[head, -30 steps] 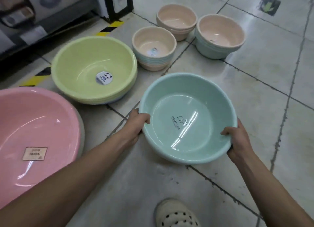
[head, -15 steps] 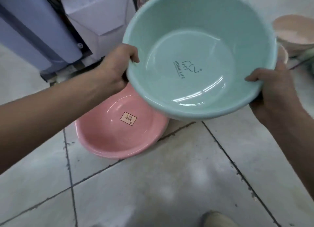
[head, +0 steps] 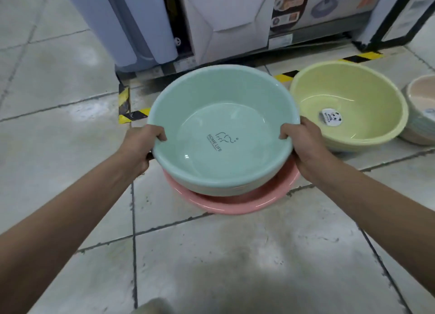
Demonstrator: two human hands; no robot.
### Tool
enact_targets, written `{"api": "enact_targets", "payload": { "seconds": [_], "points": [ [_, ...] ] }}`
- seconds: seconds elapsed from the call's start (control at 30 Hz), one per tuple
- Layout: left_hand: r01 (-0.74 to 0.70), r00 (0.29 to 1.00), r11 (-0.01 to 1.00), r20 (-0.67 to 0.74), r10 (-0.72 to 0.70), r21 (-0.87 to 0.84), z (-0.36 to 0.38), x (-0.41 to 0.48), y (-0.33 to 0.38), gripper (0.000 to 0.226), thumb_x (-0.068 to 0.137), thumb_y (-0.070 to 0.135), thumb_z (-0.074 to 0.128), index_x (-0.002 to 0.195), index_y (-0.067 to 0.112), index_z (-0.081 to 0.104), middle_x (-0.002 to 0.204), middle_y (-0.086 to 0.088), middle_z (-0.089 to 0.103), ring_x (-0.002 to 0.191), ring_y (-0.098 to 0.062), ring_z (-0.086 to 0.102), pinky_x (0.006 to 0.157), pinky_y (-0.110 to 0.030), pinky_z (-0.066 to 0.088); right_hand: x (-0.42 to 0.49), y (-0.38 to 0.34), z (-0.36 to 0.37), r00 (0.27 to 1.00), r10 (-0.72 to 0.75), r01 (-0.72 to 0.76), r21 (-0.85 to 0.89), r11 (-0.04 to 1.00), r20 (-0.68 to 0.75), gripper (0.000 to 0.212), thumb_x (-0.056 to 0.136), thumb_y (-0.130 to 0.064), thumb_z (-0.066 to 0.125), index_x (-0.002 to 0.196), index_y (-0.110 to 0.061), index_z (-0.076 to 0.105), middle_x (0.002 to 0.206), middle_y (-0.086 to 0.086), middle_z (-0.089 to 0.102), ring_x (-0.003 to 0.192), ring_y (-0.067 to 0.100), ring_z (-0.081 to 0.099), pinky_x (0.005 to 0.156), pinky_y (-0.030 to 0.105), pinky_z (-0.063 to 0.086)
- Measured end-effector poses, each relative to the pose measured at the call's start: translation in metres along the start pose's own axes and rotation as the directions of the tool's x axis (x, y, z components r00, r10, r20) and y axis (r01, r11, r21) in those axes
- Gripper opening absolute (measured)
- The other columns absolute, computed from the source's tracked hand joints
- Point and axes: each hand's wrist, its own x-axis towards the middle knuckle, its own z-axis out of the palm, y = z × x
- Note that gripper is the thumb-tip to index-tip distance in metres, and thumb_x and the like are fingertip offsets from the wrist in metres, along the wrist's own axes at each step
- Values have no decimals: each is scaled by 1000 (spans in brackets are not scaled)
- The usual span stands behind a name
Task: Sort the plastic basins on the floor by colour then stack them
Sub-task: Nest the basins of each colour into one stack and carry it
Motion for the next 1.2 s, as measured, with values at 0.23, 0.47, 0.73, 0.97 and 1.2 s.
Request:
{"api": "enact_targets", "payload": {
  "seconds": [0.23,0.47,0.73,0.97,1.2],
  "points": [
    [-104,995,974,20,102,201,13,13,-29,4,61,8,66,60,10,64,62,-4,59,59,-22,52,58,-29,41,1,20,-13,991,-37,30,-58,998,-132,30,54,-3,51,76,-16,68,74,-2,68,74,23,56,66,28,44],
    [-194,981,964,17,194,184,18,23,-39,5,58,15,64,63,14,61,81,-13,66,60,-21,59,49,-21,39,-2,22,-8,987,-143,119,-258,959,-77,25,56,-11,52,75,-23,63,61,-20,65,55,-3,55,48,12,42],
    [-276,961,959,46,273,65,14,13,-63,52,64,14,57,100,50,66,119,2,63,107,-19,62,92,-40,53,-1,37,-6,986,-136,80,-435,897,-98,58,59,-21,57,116,-20,66,141,-5,35,116,14,52,96,36,47],
    [-325,944,934,108,312,149,16,15,-60,66,69,15,51,131,38,53,136,0,53,122,-21,54,101,-47,49,-10,40,-13,988,-150,145,-503,852,30,58,62,-30,60,113,-57,57,140,-6,43,130,19,49,104,52,47],
    [-339,941,915,85,328,220,30,23,-53,57,69,13,54,125,27,58,123,0,61,107,-21,59,90,-43,52,-16,45,-12,975,-220,189,-368,911,-44,63,68,-13,58,116,-54,51,131,-7,58,118,12,57,96,32,49]
  ]
}}
